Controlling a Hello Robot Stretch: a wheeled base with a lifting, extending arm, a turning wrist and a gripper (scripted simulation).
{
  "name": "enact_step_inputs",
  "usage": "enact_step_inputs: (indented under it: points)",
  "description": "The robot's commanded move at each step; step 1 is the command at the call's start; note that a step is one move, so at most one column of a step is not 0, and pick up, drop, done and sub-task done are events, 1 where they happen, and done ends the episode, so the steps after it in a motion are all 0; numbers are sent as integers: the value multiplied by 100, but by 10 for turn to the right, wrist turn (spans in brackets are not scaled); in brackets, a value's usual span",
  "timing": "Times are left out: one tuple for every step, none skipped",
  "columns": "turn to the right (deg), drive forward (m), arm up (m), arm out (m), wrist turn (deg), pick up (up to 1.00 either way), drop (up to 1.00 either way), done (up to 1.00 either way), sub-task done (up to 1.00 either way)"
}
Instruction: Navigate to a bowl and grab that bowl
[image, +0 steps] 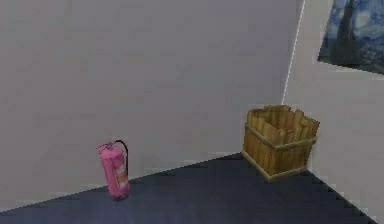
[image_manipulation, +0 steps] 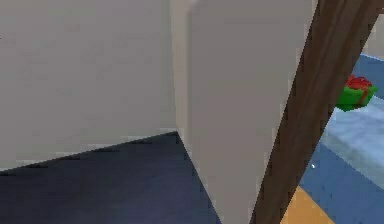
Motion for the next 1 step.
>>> enact_step_inputs:
  points:
    - [-150,0,0,0,0,0,0,0,0]
